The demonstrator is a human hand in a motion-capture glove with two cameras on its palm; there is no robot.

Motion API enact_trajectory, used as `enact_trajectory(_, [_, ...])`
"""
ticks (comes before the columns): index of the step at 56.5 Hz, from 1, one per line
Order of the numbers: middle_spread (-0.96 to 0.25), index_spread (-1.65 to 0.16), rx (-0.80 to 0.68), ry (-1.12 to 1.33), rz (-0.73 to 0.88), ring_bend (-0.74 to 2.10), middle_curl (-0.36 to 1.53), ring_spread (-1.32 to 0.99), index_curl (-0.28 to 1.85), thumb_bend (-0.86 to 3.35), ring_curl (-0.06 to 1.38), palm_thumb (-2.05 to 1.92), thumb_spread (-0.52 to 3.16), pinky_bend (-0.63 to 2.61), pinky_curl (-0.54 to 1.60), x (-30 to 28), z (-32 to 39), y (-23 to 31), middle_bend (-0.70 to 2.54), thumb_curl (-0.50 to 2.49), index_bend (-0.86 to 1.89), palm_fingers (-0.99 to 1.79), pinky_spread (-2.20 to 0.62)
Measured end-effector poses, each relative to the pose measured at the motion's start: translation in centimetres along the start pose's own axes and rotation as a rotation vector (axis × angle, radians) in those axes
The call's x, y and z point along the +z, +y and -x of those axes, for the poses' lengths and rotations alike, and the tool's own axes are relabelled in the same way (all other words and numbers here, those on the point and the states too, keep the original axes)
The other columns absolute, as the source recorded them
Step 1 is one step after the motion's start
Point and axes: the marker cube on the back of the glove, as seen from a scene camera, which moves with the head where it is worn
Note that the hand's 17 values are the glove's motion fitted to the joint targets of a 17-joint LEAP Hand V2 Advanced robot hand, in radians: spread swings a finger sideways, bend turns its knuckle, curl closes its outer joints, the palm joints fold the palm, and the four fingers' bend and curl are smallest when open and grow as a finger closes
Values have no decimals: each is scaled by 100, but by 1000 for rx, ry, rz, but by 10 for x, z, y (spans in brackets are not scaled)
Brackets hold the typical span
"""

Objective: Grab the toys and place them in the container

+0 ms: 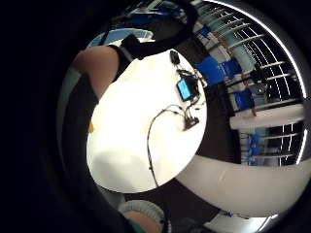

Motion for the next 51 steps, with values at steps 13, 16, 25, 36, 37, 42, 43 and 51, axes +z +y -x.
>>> enact_trajectory(13, [-28,-40,-219,-135,-22,82,50,-48,39,-1,31,28,133,58,31,-7,51,-143,78,33,18,43,-4])
enact_trajectory(16, [-28,-40,-173,28,-63,82,50,-48,40,-1,31,28,133,58,31,-4,50,-196,77,33,18,42,-4])
enact_trajectory(25, [-28,-40,-184,59,-15,84,50,-48,41,-1,31,28,132,59,32,4,111,-293,77,32,18,42,-4])
enact_trajectory(36, [-28,-39,-231,-68,84,86,50,-48,41,-1,32,28,132,61,33,40,152,-340,76,32,17,40,-5])
enact_trajectory(37, [-28,-39,-230,-73,94,86,50,-48,42,-1,32,28,132,61,33,44,154,-341,76,32,17,40,-5])
enact_trajectory(42, [-28,-40,-214,-100,154,86,50,-48,42,-1,33,28,132,62,33,67,158,-347,76,32,17,39,-5])
enact_trajectory(43, [-28,-39,-207,-96,174,87,50,-48,42,-1,33,28,132,62,33,72,157,-347,76,32,17,39,-5])
enact_trajectory(51, [-29,-38,-140,-74,350,86,47,-44,39,-3,35,21,129,78,39,109,157,-347,63,30,10,12,-4])
